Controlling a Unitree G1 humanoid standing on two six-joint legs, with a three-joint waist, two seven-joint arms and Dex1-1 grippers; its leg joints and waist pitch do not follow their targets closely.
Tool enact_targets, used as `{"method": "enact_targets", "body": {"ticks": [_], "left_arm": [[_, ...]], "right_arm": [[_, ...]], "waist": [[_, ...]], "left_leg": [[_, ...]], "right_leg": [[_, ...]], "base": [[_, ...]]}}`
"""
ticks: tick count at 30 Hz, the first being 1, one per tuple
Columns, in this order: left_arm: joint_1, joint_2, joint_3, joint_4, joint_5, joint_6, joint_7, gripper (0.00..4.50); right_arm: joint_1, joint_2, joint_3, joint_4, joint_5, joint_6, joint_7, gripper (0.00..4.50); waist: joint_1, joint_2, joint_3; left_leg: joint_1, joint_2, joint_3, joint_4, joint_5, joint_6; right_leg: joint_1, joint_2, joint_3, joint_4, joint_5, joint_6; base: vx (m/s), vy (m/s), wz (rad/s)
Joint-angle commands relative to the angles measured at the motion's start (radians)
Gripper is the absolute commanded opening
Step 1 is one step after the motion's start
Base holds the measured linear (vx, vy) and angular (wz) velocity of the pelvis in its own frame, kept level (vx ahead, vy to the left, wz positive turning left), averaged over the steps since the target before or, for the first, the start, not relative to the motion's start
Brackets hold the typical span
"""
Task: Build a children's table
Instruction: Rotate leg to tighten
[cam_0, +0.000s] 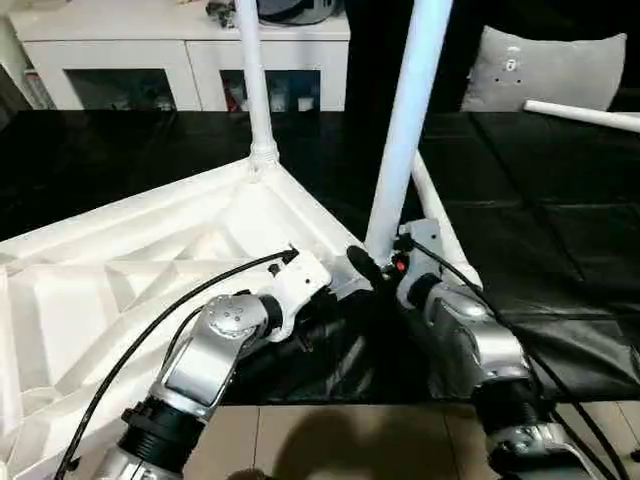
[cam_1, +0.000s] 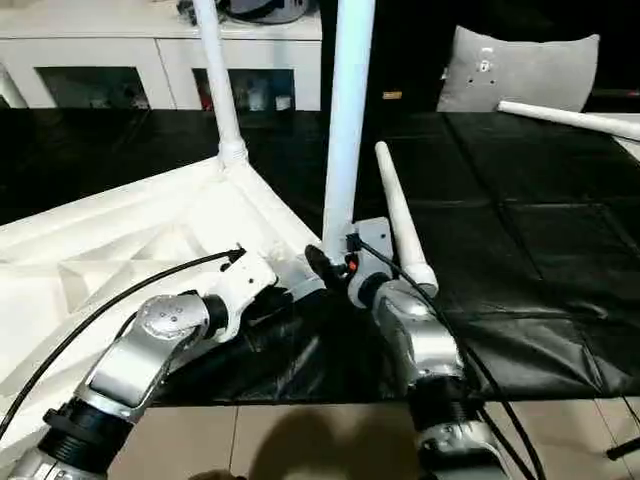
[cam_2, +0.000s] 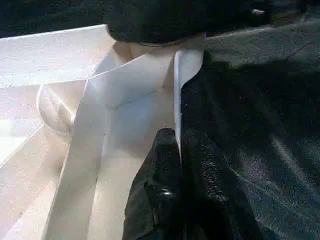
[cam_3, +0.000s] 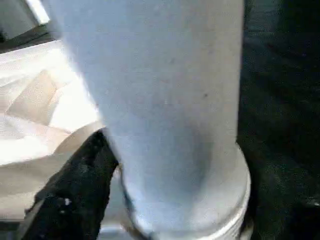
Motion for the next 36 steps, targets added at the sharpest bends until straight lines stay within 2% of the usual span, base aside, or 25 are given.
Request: {"method": "enact_targets", "body": {"ticks": [1, 2, 3, 4, 6, 9, 14, 17, 20, 24, 26, 30, 33, 34, 36], "left_arm": [[-0.015, 0.048, -0.001, 0.049, 0.01, -0.023, -0.03, 0.0], [-0.018, 0.066, -0.004, 0.056, 0.008, -0.038, -0.052, 0.0], [-0.023, 0.09, -0.01, 0.067, 0.005, -0.069, -0.082, 0.0], [-0.024, 0.098, -0.011, 0.071, 0.005, -0.083, -0.091, 0.0], [-0.025, 0.114, -0.016, 0.075, 0.004, -0.1, -0.112, 0.0], [-0.024, 0.16, -0.037, 0.078, -0.003, -0.146, -0.194, 0.0], [-0.032, 0.249, -0.088, 0.097, -0.03, -0.256, -0.345, 0.0], [-0.045, 0.28, -0.104, 0.111, -0.04, -0.312, -0.421, 0.0], [-0.056, 0.291, -0.116, 0.122, -0.041, -0.339, -0.463, 0.0], [-0.075, 0.311, -0.138, 0.146, -0.038, -0.389, -0.508, 0.0], [-0.082, 0.318, -0.143, 0.158, -0.044, -0.415, -0.54, 0.0], [-0.086, 0.322, -0.145, 0.162, -0.051, -0.435, -0.573, 0.0], [-0.084, 0.325, -0.146, 0.148, -0.058, -0.434, -0.583, 0.0], [-0.084, 0.326, -0.145, 0.148, -0.062, -0.436, -0.585, 0.0], [-0.083, 0.326, -0.145, 0.148, -0.066, -0.438, -0.589, 0.0]], "right_arm": [[0.048, -0.05, 0.035, -0.062, 0.011, 0.015, 0.1, 4.13], [0.06, -0.075, 0.04, -0.088, 0.012, 0.013, 0.131, 4.23], [0.073, -0.112, 0.046, -0.119, 0.012, 0.005, 0.174, 4.31], [0.077, -0.125, 0.047, -0.127, 0.011, 0.001, 0.188, 4.31], [0.082, -0.147, 0.044, -0.142, 0.013, -0.006, 0.217, 4.47], [0.084, -0.216, 0.042, -0.185, 0.022, -0.009, 0.301, 4.47], [0.071, -0.334, 0.087, -0.243, 0.021, -0.009, 0.448, 4.47], [0.049, -0.36, 0.114, -0.23, 0.004, -0.029, 0.51, 4.47], [0.038, -0.372, 0.134, -0.219, 0.002, -0.044, 0.56, 4.47], [0.032, -0.394, 0.176, -0.22, 0.018, -0.037, 0.65, 4.47], [0.022, -0.39, 0.193, -0.207, 0.022, -0.033, 0.673, 4.21], [0.004, -0.369, 0.202, -0.176, 0.02, -0.033, 0.691, 3.89], [-0.004, -0.354, 0.202, -0.156, 0.017, -0.047, 0.69, 3.75], [-0.003, -0.348, 0.195, -0.149, 0.024, -0.053, 0.691, 3.49], [-0.002, -0.349, 0.196, -0.147, 0.03, -0.046, 0.7, 3.42]], "waist": [[0.001, -0.003, -0.045], [0.0, 0.0, -0.044], [0.0, -0.001, -0.047], [-0.002, -0.003, -0.044], [-0.008, -0.002, -0.042], [-0.006, -0.001, -0.042], [0.0, 0.0, -0.044], [-0.001, 0.0, -0.043], [0.003, 0.0, -0.044], [0.015, 0.0, -0.046], [0.021, 0.0, -0.047], [0.022, 0.0, -0.047], [0.024, 0.0, -0.048], [0.025, -0.001, -0.049], [0.026, 0.0, -0.049]], "left_leg": [[0.008, 0.054, -0.022, -0.073, -0.218, 0.015], [0.006, 0.053, -0.023, -0.074, -0.216, 0.016], [0.007, 0.053, -0.022, -0.071, -0.21, 0.019], [0.004, 0.051, -0.022, -0.071, -0.211, 0.025], [0.004, 0.052, -0.021, -0.071, -0.228, 0.024], [0.008, 0.055, -0.021, -0.071, -0.233, 0.026], [0.01, 0.056, -0.02, -0.067, -0.198, 0.045], [0.011, 0.057, -0.018, -0.066, -0.201, 0.047], [0.014, 0.059, -0.018, -0.066, -0.207, 0.039], [0.014, 0.061, -0.016, -0.063, -0.189, 0.049], [0.014, 0.061, -0.015, -0.061, -0.185, 0.052], [0.014, 0.062, -0.016, -0.063, -0.193, 0.04], [0.015, 0.062, -0.016, -0.063, -0.191, 0.036], [0.015, 0.062, -0.016, -0.062, -0.187, 0.037], [0.014, 0.061, -0.015, -0.061, -0.18, 0.039]], "right_leg": [[0.031, -0.071, 0.037, -0.077, -0.121, -0.16], [0.032, -0.071, 0.036, -0.077, -0.115, -0.16], [0.033, -0.071, 0.035, -0.075, -0.098, -0.162], [0.034, -0.071, 0.034, -0.078, -0.102, -0.166], [0.032, -0.074, 0.034, -0.08, -0.132, -0.178], [0.031, -0.074, 0.035, -0.083, -0.176, -0.179], [0.032, -0.071, 0.033, -0.073, -0.08, -0.209], [0.032, -0.073, 0.033, -0.072, -0.09, -0.22], [0.032, -0.075, 0.032, -0.07, -0.106, -0.229], [0.033, -0.074, 0.032, -0.065, -0.063, -0.237], [0.032, -0.075, 0.031, -0.064, -0.058, -0.241], [0.032, -0.077, 0.031, -0.062, -0.074, -0.245], [0.031, -0.076, 0.03, -0.06, -0.066, -0.251], [0.032, -0.077, 0.03, -0.059, -0.057, -0.251], [0.033, -0.077, 0.03, -0.059, -0.049, -0.25]], "base": [[0.0, 0.0, 0.0], [0.0, 0.0, 0.0], [0.0, 0.0, 0.0], [0.0, 0.0, 0.0], [0.0, 0.0, 0.0], [0.0, 0.0, 0.0], [0.0, 0.0, 0.0], [0.0, 0.0, 0.0], [0.0, 0.0, 0.0], [0.0, 0.0, 0.0], [0.0, 0.0, 0.0], [0.0, 0.0, 0.0], [0.0, 0.0, 0.0], [0.0, 0.0, 0.0], [0.0, 0.0, 0.0]]}}
